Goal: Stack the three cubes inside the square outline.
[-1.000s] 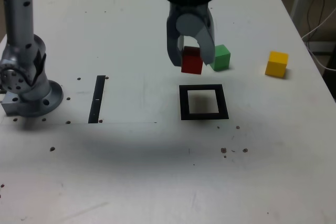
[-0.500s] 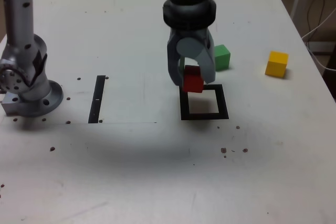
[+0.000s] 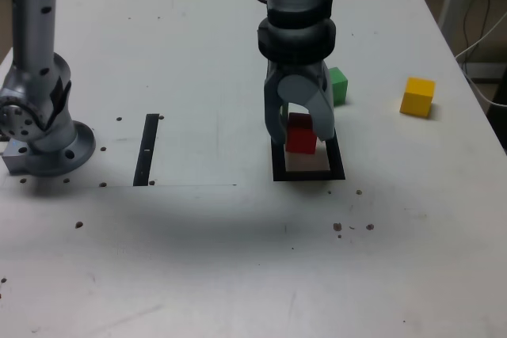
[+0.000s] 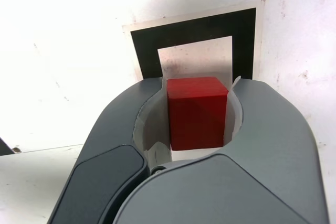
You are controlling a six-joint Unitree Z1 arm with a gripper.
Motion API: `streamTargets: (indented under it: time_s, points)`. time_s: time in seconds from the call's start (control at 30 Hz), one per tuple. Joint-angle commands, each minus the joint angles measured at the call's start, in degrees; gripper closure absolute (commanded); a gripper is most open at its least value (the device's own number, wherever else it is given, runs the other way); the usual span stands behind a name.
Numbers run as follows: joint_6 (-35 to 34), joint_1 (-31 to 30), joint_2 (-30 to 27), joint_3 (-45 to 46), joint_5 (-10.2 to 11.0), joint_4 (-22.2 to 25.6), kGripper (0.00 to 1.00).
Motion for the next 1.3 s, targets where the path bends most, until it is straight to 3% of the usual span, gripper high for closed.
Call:
streamTargets:
  time_s: [0.0,0.23,0.3,0.47,0.53,0.93,1.27]
  points:
    - [-0.10,-0.11,0.66,-0.11,-0.06,-0.47,0.74]
    - [-0.10,-0.13,1.65,-0.20,-0.07,-1.82,0.73]
    - [-0.10,-0.13,1.88,-0.02,0.05,-2.21,0.60]
    - [-0.10,-0.11,2.17,0.94,0.10,-2.45,0.10]
    - [-0.10,-0.10,2.17,1.22,-0.02,-2.39,0.02]
    - [-0.11,-0.07,0.47,1.97,0.35,-1.85,0.01]
    - [0.08,2.31,-2.08,0.48,3.68,3.04,0.01]
